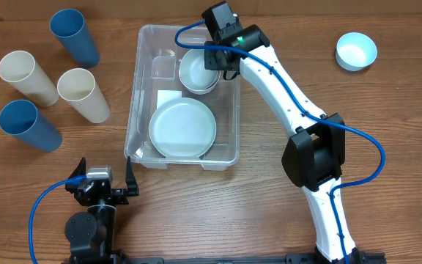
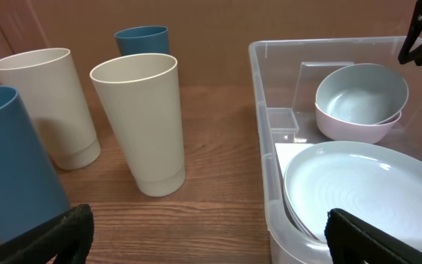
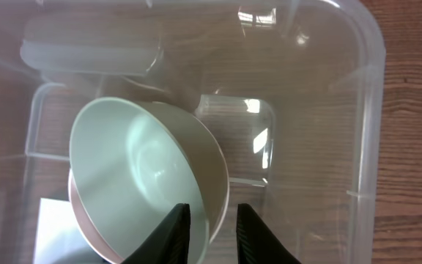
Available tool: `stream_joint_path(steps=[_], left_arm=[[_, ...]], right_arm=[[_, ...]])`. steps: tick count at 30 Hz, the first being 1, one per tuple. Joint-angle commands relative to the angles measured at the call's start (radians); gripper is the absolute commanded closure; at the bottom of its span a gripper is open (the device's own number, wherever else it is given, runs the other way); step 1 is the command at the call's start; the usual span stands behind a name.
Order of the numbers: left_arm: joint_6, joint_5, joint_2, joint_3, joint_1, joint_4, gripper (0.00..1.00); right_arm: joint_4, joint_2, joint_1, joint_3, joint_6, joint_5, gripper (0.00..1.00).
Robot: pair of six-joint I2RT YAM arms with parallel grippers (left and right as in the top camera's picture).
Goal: Pack container
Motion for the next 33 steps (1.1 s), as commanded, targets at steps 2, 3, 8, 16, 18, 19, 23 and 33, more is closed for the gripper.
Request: stream_joint_path(steps=[2,3,8,16,18,19,23,33], left_arm=[[0.012,-0.003,-0.010,-0.003,0.006,0.000,0.00],[0.012,-0.003,-0.010,-0.003,0.006,0.000,0.00],[0.012,-0.003,-0.010,-0.003,0.006,0.000,0.00],[0.012,-0.003,-0.010,-0.003,0.006,0.000,0.00],[0.012,-0.003,-0.010,-0.003,0.006,0.000,0.00],[0.012,-0.003,-0.010,-0.003,0.006,0.000,0.00],[0.012,-0.003,-0.010,-0.003,0.006,0.000,0.00],[0.012,-0.003,-0.010,-0.003,0.006,0.000,0.00]], right_arm=[[-0.002,0.000,0.008,0.010,-0.043,-0.005,0.76],[-0.004,0.000,0.013,0.015,-0.070,-0.023,0.75],[-0.009,0.000,0.035,0.029,-0.087,-0.003,0.72],[0.080,0.017,0.034,0.014,-0.087,0.008,0.96],[0.089,0.033,0.033,0.014,-0.087,0.019,0.96],[0.095,0.045,0.031,0.014,-0.087,0.023,0.96],[0.105,0.078,0.008,0.013,-0.085,0.042,0.96],[0.088,0.053,-0.004,0.019,-0.087,0.042,0.96]])
